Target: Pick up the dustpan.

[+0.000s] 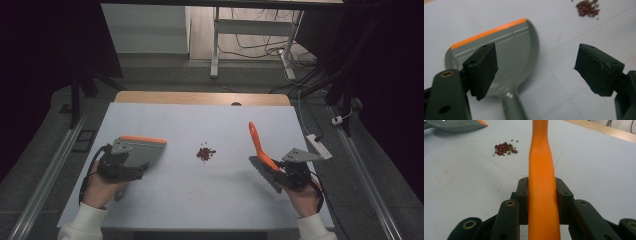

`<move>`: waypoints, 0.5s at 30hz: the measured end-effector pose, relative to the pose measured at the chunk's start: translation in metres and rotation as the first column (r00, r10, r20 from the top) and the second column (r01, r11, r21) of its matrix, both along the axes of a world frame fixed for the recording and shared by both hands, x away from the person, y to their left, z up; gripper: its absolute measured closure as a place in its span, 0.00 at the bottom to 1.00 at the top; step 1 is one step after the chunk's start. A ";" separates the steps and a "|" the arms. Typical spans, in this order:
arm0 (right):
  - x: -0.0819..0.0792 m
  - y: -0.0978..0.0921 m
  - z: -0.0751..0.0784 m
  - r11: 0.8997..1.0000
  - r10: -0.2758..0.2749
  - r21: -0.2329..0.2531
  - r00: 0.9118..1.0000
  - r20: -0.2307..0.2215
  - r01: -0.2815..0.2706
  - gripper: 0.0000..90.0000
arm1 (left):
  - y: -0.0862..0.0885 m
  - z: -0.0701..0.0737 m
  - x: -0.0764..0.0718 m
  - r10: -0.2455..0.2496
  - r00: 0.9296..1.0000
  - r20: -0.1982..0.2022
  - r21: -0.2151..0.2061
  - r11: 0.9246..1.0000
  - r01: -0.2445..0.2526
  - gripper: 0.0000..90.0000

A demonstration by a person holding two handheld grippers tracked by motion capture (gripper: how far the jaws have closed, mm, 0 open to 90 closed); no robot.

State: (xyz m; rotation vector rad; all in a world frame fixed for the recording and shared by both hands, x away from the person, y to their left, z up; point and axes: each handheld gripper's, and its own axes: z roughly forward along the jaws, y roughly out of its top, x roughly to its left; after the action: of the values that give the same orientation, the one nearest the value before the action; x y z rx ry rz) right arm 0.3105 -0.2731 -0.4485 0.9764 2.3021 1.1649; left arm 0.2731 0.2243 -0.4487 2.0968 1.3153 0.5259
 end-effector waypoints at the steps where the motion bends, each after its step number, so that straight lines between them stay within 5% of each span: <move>1: 0.000 0.000 0.000 1.000 0.000 -0.001 1.000 0.001 0.000 0.78 | 0.002 0.000 0.000 0.007 1.000 -0.011 0.003 1.000 -0.007 0.20; 7: -0.001 0.002 0.000 1.000 0.008 -0.004 1.000 0.005 -0.008 0.78 | 0.014 -0.004 -0.001 0.052 0.998 -0.048 -0.025 0.998 -0.053 0.17; 10: -0.001 0.004 -0.001 1.000 0.007 -0.016 1.000 0.008 -0.007 0.78 | 0.016 -0.006 -0.001 0.095 0.994 -0.055 0.005 0.995 -0.095 0.14; 15: -0.001 0.004 0.000 1.000 0.003 -0.017 1.000 0.015 -0.003 0.78 | 0.025 -0.010 -0.005 0.103 0.991 -0.082 -0.020 0.994 -0.105 0.13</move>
State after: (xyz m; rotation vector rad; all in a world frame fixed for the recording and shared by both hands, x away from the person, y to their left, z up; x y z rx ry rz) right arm 0.3090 -0.2691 -0.4485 0.9551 2.2993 1.1480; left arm 0.2681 0.2497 -0.4587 2.0572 1.4768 0.4702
